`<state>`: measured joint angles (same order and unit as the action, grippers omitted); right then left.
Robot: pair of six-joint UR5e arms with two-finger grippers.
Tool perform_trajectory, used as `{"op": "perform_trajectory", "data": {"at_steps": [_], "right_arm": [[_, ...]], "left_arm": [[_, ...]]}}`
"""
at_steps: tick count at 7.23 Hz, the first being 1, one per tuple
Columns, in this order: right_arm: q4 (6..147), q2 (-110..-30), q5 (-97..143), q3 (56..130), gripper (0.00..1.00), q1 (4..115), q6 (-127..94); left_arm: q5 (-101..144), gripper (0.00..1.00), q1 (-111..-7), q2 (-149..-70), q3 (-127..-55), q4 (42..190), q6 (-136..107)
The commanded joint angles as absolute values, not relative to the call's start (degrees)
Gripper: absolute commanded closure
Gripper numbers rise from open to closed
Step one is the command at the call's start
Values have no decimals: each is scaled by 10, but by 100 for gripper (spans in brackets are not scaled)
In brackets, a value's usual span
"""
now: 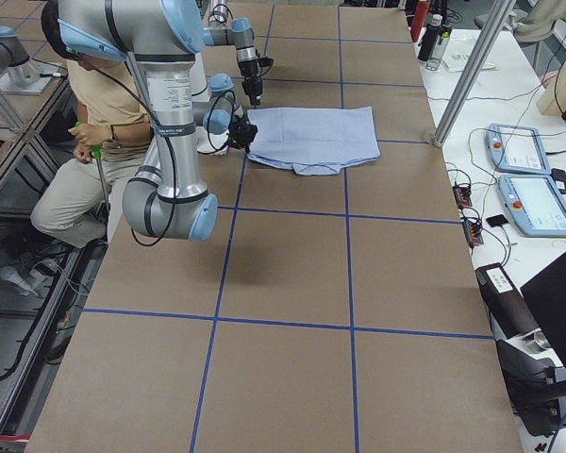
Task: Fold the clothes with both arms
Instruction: 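Bring the left gripper to the other near corner and grasp the near edge with both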
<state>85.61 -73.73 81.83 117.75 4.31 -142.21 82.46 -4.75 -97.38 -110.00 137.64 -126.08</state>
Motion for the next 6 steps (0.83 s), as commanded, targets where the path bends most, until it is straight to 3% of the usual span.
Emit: {"op": "perform_trajectory", "data": {"at_steps": [1, 6], "right_arm": [[856, -738, 818, 1179, 100, 43, -1422], [856, -737, 818, 1180, 100, 43, -1422]], "left_arm": [[824, 50, -37, -982, -1089, 1376, -1261], [824, 57, -29, -981, -1086, 1376, -1261]]}}
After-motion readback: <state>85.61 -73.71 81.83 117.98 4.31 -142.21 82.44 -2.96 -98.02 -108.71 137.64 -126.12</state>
